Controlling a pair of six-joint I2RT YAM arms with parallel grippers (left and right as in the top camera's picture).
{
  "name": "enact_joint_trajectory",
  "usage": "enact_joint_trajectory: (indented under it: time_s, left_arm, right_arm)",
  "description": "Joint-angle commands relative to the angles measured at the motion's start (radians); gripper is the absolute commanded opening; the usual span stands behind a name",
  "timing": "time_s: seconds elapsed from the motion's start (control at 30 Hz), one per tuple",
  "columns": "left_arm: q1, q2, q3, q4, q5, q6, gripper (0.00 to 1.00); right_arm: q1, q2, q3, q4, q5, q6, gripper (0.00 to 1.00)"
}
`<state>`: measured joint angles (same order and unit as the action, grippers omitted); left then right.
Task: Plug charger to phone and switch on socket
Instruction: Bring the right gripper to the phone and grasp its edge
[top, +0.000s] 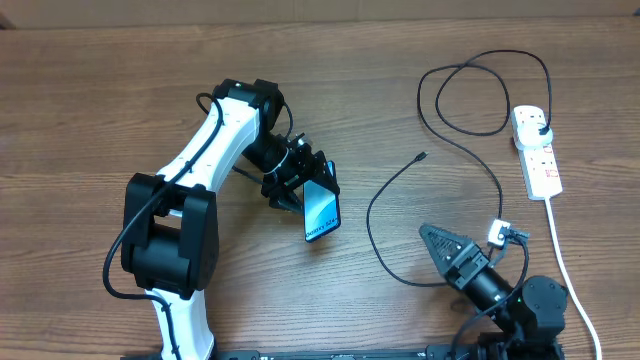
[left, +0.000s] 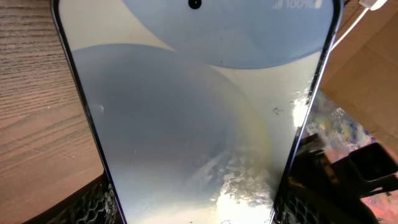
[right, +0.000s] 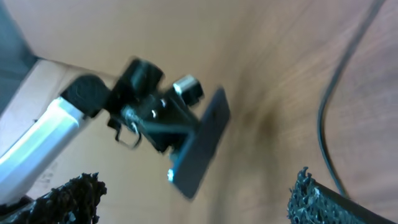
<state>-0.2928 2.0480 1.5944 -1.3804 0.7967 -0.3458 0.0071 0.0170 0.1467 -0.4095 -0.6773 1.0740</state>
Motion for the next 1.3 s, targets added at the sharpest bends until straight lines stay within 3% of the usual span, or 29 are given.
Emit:
enact_joint_trajectory:
  time_s: [0.0,0.23,0.57,0.77,1.07,1.27]
  left_arm:
    - [0.005,-0.001,0.027,0.003,0.068,-0.029,0.71]
    - [0.005,-0.001,0.027,0.028,0.077,-0.049,0.71]
    - [0.005,-0.001,0.027,0.062,0.095,-0.098,0.72]
    - [0.005,-0.001,0.027,0.061,0.095,-0.098,0.71]
    - [0.005,-0.001,0.027,0.087,0.148,-0.122,0.71]
    - [0.005,-0.001,0.027,0.111,0.173,-0.137,0.71]
  right_arm:
    - [0.004,0.007,0.132,-0.065,-0.068,0.040,0.99]
    - [0.004,0.150,0.344,-0.129,-0.057,0.034,0.99]
    - [0.071,0.566,0.562,-0.146,0.058,-0.245,0.99]
    - [0.323,0.750,0.699,-0.283,0.357,-0.255,0.99]
    - [0.893,0.865,0.700,-0.332,1.118,0.076,1.00]
    - [1.057,0.968,0.683,-0.204,1.238,0.182,1.00]
